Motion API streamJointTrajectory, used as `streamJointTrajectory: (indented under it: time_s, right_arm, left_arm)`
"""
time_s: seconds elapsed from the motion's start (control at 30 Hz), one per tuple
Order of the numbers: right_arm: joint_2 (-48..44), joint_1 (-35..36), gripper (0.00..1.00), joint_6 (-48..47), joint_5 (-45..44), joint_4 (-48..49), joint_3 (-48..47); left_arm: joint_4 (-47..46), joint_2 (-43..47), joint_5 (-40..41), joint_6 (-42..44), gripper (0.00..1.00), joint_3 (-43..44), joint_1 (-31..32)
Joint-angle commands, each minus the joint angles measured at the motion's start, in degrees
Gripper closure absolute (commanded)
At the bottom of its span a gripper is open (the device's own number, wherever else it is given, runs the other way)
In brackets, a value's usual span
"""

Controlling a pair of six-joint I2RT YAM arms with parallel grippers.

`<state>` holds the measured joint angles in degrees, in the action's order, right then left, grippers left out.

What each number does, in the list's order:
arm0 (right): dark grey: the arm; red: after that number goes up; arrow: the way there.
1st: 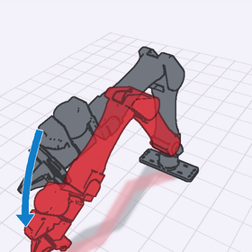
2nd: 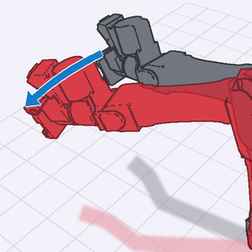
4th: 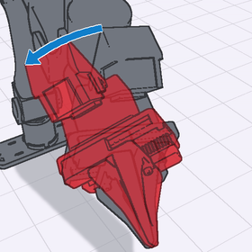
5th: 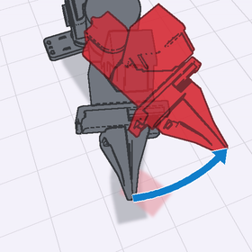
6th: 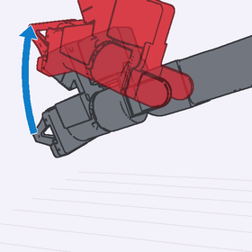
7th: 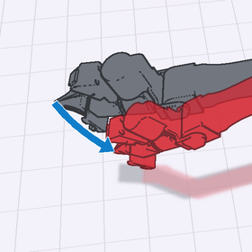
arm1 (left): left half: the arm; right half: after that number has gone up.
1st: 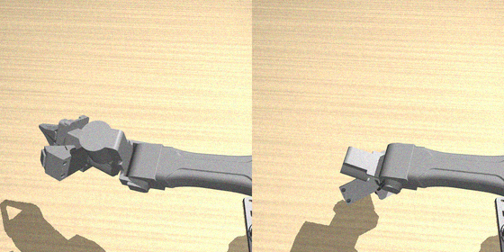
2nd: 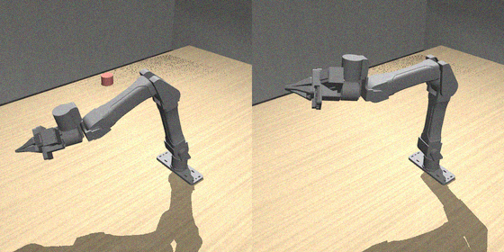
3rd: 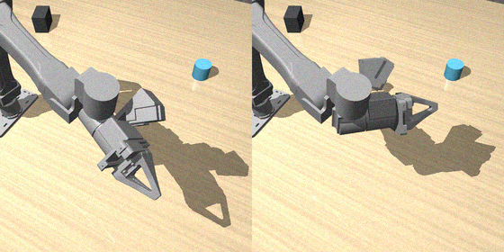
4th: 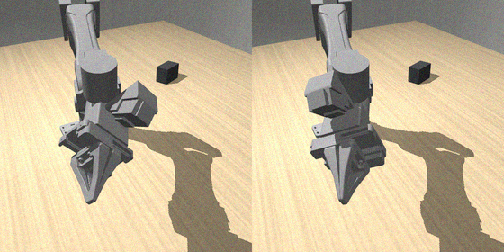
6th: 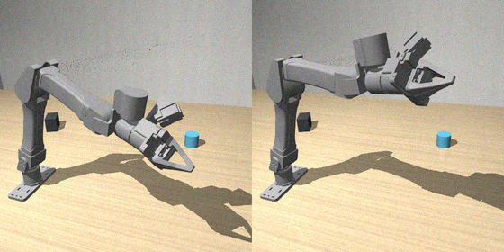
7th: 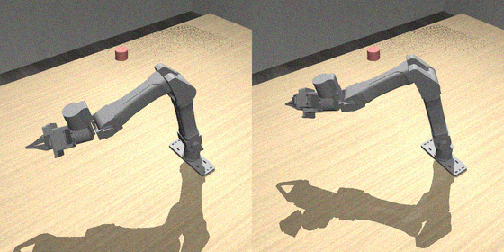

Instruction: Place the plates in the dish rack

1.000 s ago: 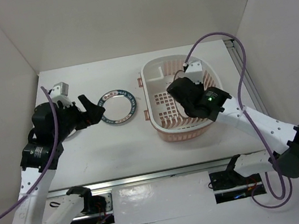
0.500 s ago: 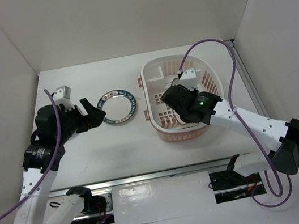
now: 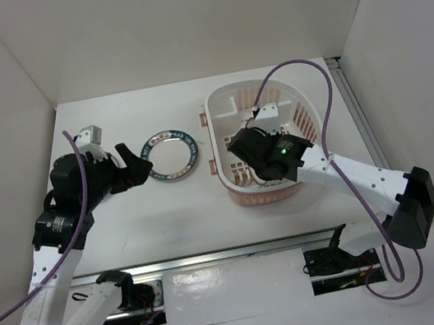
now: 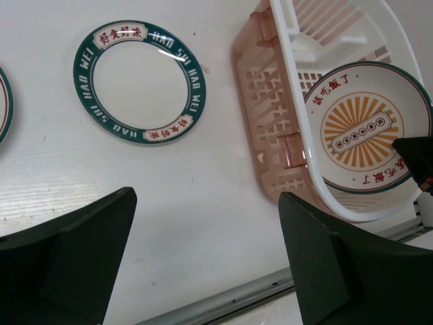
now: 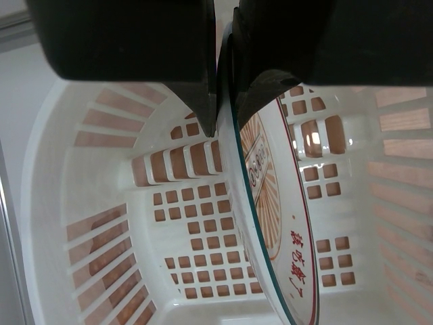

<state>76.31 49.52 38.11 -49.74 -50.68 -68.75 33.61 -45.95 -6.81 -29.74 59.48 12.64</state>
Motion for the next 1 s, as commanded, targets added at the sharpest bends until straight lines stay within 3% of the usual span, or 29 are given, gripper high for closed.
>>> streamJointTrajectory:
  time_s: [0.0, 0.53, 0.67, 0.97]
  right_arm:
    - [-0.73, 0.4, 1.0, 1.88, -3.44, 1.63, -0.77]
    - [2.79, 0.93, 0.97, 3.02, -0.98, 2.77, 1.51]
    - [4.02, 1.46, 0.89, 4.08, -0.36, 2.77, 0.91]
    - [7.44, 4.71, 0.57, 8.12, -1.42, -0.21, -2.26]
  left_arm:
    - [-1.26, 0.78, 0.74, 1.61, 0.0, -0.68, 0.19]
    - [-0.73, 0.78, 2.94, 2.14, 0.0, -1.74, 0.19]
    - [-0.73, 0.78, 2.94, 2.14, 0.0, -1.74, 0.19]
    - [-0.73, 0.78, 4.0, 2.14, 0.0, -3.32, 0.19]
